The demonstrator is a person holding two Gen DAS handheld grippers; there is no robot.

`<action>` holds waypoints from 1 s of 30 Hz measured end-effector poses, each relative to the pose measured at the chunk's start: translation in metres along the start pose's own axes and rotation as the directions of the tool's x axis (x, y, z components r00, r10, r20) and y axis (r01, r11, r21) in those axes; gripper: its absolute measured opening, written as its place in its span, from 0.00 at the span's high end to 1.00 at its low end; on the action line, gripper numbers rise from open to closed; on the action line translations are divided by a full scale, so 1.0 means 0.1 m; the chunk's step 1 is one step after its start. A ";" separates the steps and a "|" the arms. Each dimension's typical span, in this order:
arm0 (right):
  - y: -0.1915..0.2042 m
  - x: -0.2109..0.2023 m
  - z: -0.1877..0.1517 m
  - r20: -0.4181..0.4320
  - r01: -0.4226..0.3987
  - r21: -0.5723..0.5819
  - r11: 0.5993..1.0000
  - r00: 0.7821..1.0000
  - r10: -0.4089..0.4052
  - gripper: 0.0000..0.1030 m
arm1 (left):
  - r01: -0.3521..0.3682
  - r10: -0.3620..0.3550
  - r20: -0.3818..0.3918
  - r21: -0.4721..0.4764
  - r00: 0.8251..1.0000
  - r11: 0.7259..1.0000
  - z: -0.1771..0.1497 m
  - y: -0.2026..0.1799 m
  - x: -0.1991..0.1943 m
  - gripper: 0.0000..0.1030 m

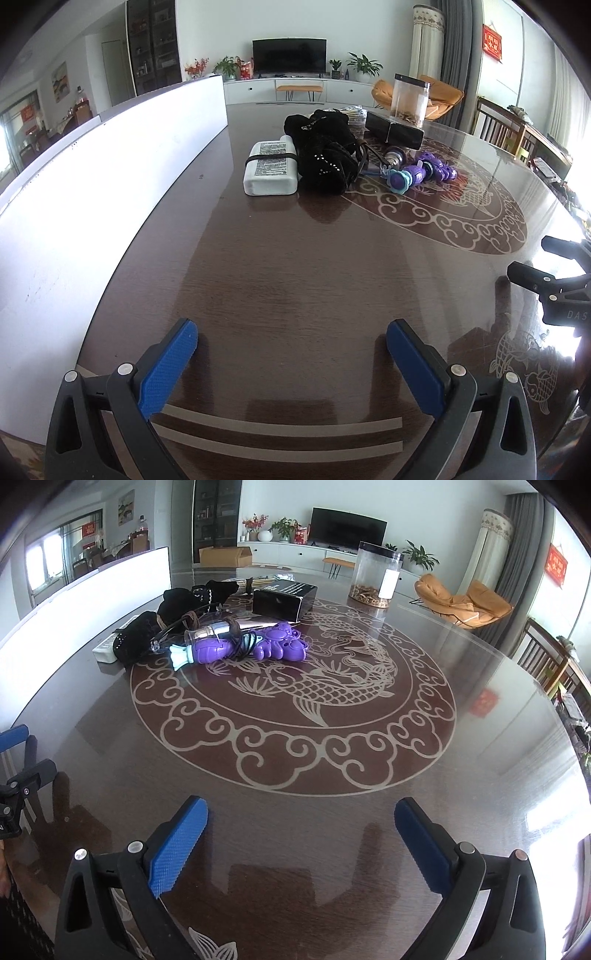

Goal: Organize objects

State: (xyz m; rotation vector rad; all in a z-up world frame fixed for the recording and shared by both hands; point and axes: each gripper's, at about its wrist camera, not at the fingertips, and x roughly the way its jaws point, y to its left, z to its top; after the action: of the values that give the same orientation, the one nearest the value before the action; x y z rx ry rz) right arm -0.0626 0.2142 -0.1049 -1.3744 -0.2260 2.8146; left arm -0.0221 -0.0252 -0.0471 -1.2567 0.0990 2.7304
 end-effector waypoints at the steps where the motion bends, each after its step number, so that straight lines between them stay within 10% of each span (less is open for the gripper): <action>1: 0.00 0.00 0.00 0.000 0.001 0.000 1.000 1.000 -0.001 0.01 | 0.000 0.000 0.000 0.000 1.000 1.000 0.00 0.00 0.00 0.00; 30: -0.10 0.04 0.01 -0.029 -0.057 0.056 0.997 0.998 0.059 0.01 | 0.001 -0.001 0.036 0.003 0.999 1.000 -0.07 0.02 -0.03 0.00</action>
State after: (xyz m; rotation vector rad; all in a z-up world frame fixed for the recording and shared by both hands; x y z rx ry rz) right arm -0.0659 0.2240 -0.1063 -1.4349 -0.1091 2.8197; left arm -0.0153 -0.0277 -0.0490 -1.2064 0.0984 2.7495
